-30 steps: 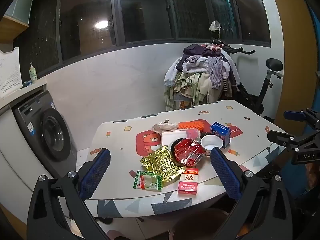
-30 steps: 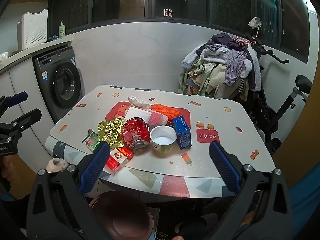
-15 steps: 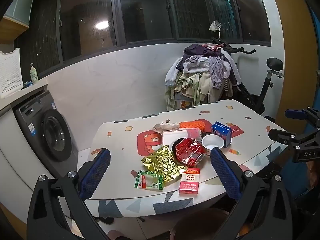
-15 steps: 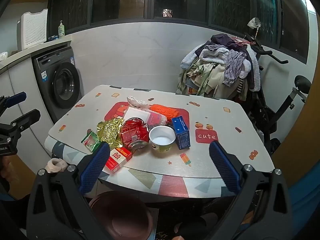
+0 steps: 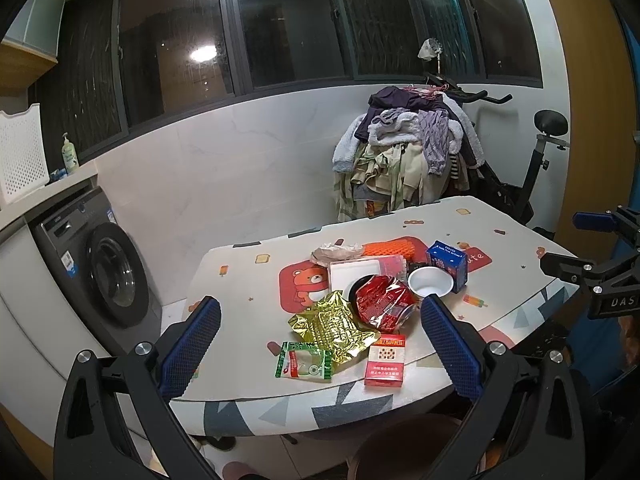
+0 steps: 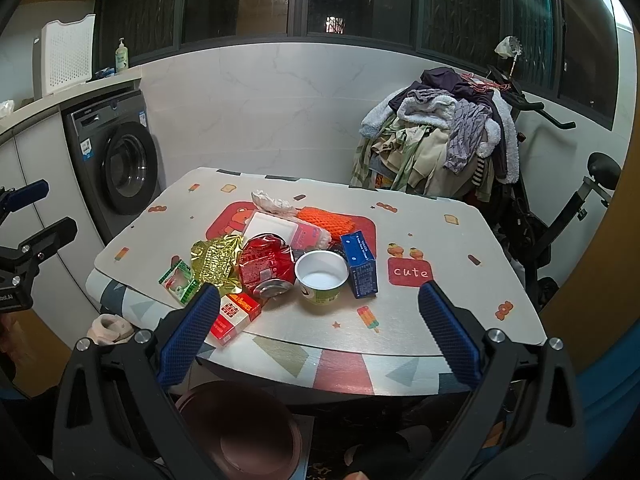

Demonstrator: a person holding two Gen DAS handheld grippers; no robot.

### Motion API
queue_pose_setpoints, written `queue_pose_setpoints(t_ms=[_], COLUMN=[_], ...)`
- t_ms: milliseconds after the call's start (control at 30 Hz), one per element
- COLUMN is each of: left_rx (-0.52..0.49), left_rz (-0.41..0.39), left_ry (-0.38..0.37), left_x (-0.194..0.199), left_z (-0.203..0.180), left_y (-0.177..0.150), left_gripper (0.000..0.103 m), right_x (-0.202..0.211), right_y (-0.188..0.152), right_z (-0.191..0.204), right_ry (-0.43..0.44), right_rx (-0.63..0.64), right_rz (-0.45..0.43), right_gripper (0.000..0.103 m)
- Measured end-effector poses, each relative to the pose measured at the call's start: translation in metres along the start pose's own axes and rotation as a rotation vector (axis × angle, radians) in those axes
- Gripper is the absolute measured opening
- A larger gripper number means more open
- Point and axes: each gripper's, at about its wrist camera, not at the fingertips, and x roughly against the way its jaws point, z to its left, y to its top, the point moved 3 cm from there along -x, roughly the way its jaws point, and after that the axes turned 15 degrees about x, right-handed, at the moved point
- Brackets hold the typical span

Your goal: Collect trash

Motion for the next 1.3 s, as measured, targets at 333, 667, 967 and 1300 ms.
queue_pose_setpoints(t_ms=[333,667,967,1300], left_rx=[0.0,0.002,0.003,0.004], left_rz=[0.0,0.0,0.001,0.003], left_ry=[0.0,0.0,-0.002,-0.003], left_x=[0.0,0.0,0.002,0.002], left_z=[0.0,0.0,0.0,-0.001], left_y=[0.0,0.0,0.002,0.003], left_gripper=[0.098,0.098,0.098,0.098], right_x=[-0.002,-0.003,-0.003,-0.005], right_y=[-0.001,0.0,-0.003,-0.008], right_z=[0.0,0.001,-0.006,-0.005], right_ry=[-0.001,-0.002,-0.001,-0.003], right_rx=[0.003,0.003,0.001,0.005], right_rz=[0.001,0.002,0.004,0.008], right_gripper=[0.097,0.097,0.097,0.097])
